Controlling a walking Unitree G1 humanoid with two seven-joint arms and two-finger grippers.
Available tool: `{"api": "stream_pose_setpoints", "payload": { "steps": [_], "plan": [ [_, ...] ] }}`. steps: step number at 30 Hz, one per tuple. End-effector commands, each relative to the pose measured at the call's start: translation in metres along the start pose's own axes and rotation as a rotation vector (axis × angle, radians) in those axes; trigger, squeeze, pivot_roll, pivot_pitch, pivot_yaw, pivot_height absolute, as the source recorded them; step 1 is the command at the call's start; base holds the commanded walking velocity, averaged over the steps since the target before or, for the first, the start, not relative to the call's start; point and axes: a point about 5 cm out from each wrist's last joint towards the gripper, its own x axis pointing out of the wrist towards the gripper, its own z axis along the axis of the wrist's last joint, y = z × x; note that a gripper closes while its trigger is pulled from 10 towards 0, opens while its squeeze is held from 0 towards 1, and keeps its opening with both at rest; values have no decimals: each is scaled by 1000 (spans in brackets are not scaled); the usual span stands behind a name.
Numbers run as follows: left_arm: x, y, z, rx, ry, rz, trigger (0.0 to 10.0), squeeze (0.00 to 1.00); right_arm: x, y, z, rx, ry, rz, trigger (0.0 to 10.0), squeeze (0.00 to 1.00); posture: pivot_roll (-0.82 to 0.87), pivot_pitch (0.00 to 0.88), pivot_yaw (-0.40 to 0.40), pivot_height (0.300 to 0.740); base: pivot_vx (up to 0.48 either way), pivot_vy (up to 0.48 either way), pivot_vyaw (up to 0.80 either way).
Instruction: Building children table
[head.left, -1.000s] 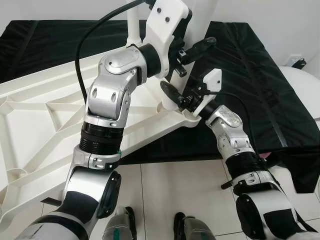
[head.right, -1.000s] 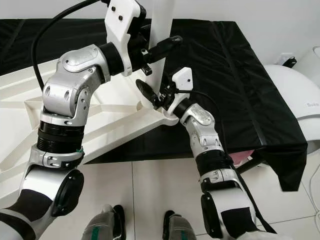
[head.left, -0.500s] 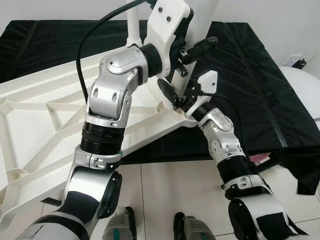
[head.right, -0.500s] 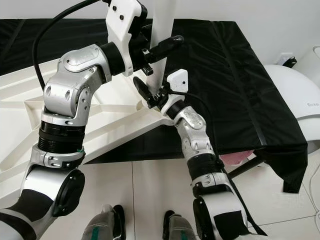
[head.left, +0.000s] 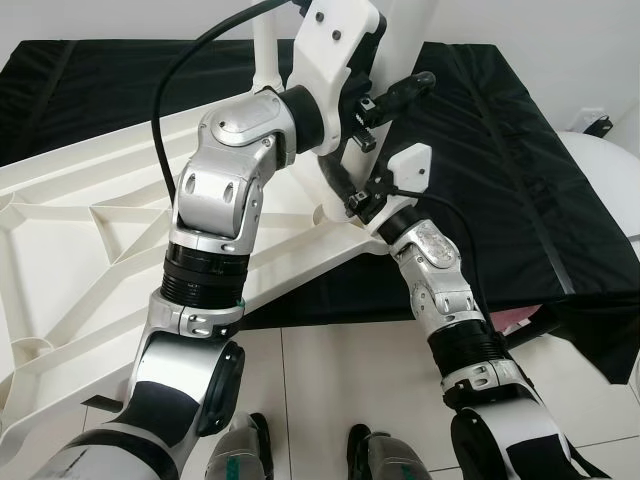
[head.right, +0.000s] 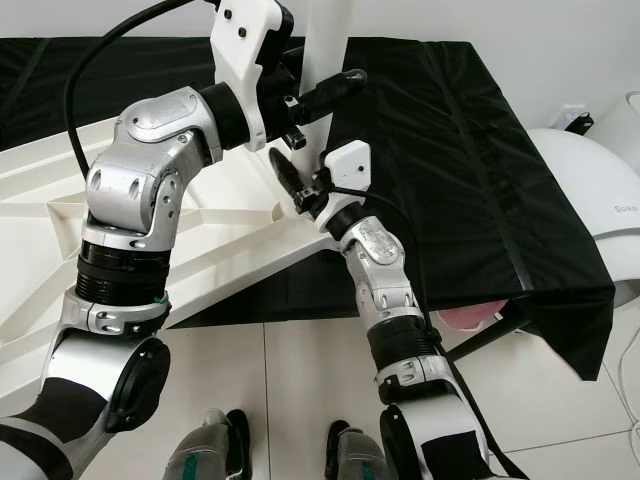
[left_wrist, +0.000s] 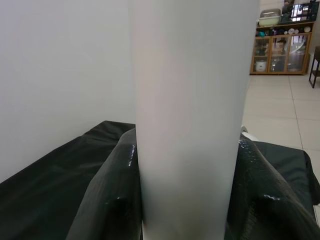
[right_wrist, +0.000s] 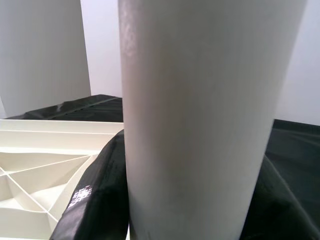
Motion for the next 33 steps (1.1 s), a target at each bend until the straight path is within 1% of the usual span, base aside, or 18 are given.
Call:
{"api": "stream_pose_setpoints", "payload": {
  "steps": [1, 16, 17, 19, 20, 21, 22, 23, 31, 32, 33],
  "plan": [
    [0, 6, 8, 17, -25, 135, 10000, 0, -3, -1, 0, 10, -3, -22, 10000, 0, -66, 163, -26, 740, 0, 0, 0],
    [1, 4, 9, 20, -29, 131, 10000, 0, -9, -1, -6, 20, 49, -60, 10000, 0, -64, 158, -30, 740, 0, 0, 0],
    [1, 4, 9, 20, -30, 129, 10000, 0, -9, -2, -6, 26, 53, -67, 3686, 0, -64, 153, -33, 740, 0, 0, 0],
    [1, 4, 9, 20, -30, 128, 10000, 0, -9, -3, -6, 31, 55, -71, 3686, 0, -64, 153, -33, 740, 0, 0, 0],
    [1, 4, 9, 21, -30, 128, 10000, 0, -9, -3, -6, 34, 56, -74, 0, 0, -64, 153, -33, 740, 0, 0, 0],
    [1, 3, 9, 20, -31, 125, 10000, 0, -9, -4, -5, 39, 57, -82, 0, 0, -65, 149, -33, 740, 0, 0, 0],
    [2, 3, 9, 21, -32, 124, 10000, 0, -8, -5, -5, 37, 59, -86, 1608, 0, -65, 149, -33, 740, 0, 0, 0],
    [2, 3, 9, 22, -33, 122, 10000, 0, -8, -6, -4, 33, 60, -89, 10000, 0, -65, 149, -33, 740, 0, 0, 0],
    [2, 4, 8, 16, -32, 125, 10000, 0, -8, -6, -4, 25, 63, -94, 10000, 0, -65, 142, -34, 740, 0, 0, 0],
    [2, 4, 8, 2, -34, 129, 10000, 1000, -8, -6, -3, 22, 64, -93, 10000, 0, -65, 142, -34, 740, 0, 0, 0],
    [2, 4, 7, -11, -35, 137, 10000, 1000, -7, -7, -3, 19, 62, -93, 10000, 0, -67, 142, -34, 740, 0, 0, 0]
  ]
}}
